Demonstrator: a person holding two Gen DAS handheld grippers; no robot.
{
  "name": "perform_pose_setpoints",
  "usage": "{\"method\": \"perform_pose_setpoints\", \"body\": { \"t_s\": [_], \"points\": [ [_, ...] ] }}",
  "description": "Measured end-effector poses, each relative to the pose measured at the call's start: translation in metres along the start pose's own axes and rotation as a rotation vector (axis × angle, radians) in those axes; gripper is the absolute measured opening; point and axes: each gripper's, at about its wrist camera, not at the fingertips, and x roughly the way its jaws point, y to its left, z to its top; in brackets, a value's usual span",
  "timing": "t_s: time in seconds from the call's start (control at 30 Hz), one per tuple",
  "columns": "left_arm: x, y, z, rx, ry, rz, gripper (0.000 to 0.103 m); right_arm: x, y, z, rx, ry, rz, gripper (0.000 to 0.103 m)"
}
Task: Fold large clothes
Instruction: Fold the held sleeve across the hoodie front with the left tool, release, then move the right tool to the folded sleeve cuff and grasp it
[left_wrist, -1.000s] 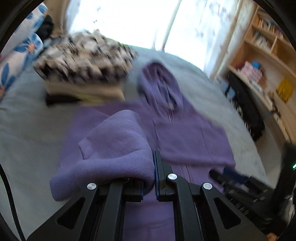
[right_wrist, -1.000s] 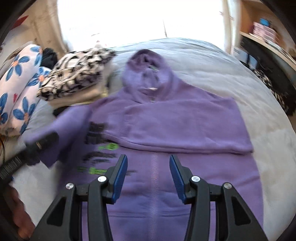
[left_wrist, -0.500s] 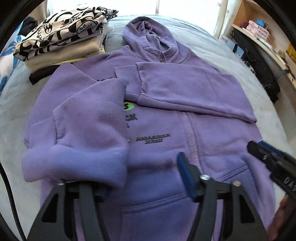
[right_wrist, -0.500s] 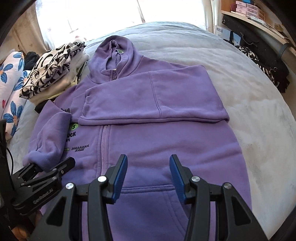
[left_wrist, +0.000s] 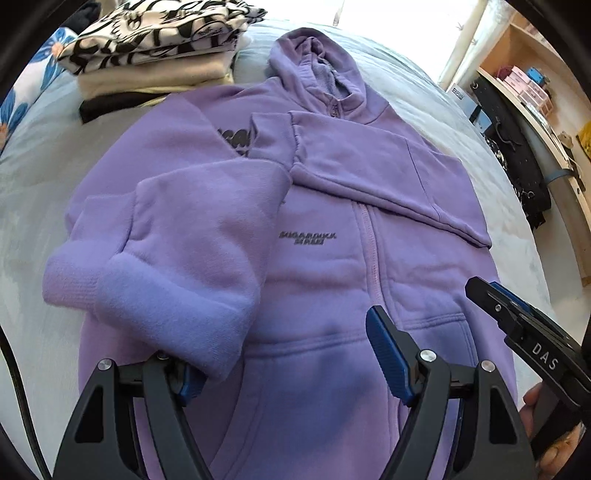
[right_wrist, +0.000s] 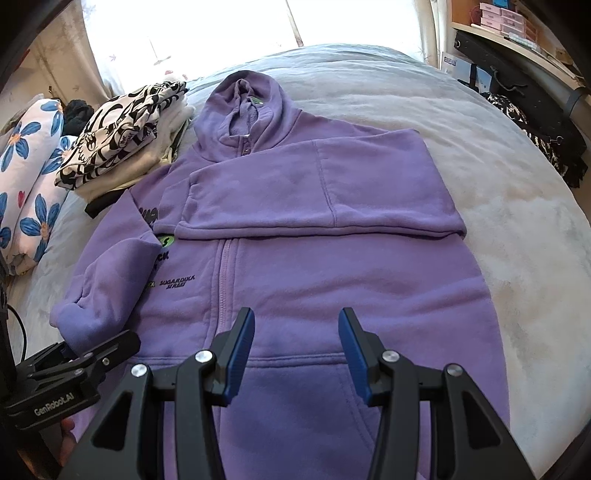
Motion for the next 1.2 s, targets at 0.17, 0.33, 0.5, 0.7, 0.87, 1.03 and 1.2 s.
{"method": "perform_pose_setpoints", "body": {
  "t_s": [0.17,0.33,0.5,0.7,0.87,1.03,1.2],
  "points": [
    [-0.003,0.006,-0.012,0.014,0.007,-0.012,0.076,-0.003,0.007,-0.004,-0.013,0.006,0.021,0.047],
    [-0.005,0.019,-0.022,-0.013,-0.034,-0.11,0.088,-0.009,0.025,-0.007,-0.068,0.01,0.078,0.047],
    [-0.004,0.03,-0.031,-0.049,-0.06,-0.206,0.098,-0.014,0.051,-0.011,-0.153,0.007,0.136,0.047],
    [-0.016,0.046,-0.041,-0.059,-0.056,-0.283,0.098,-0.01,0.072,-0.012,-0.201,0.022,0.171,0.047],
    [-0.034,0.079,-0.055,-0.149,-0.085,-0.243,0.098,-0.011,0.095,-0.011,-0.261,0.018,0.203,0.047],
    [-0.055,0.115,-0.062,-0.224,-0.158,-0.136,0.098,-0.01,0.134,-0.016,-0.367,0.01,0.239,0.048],
    [-0.068,0.139,-0.062,-0.266,-0.204,-0.049,0.098,-0.001,0.179,-0.033,-0.498,0.021,0.262,0.052]
  ]
}}
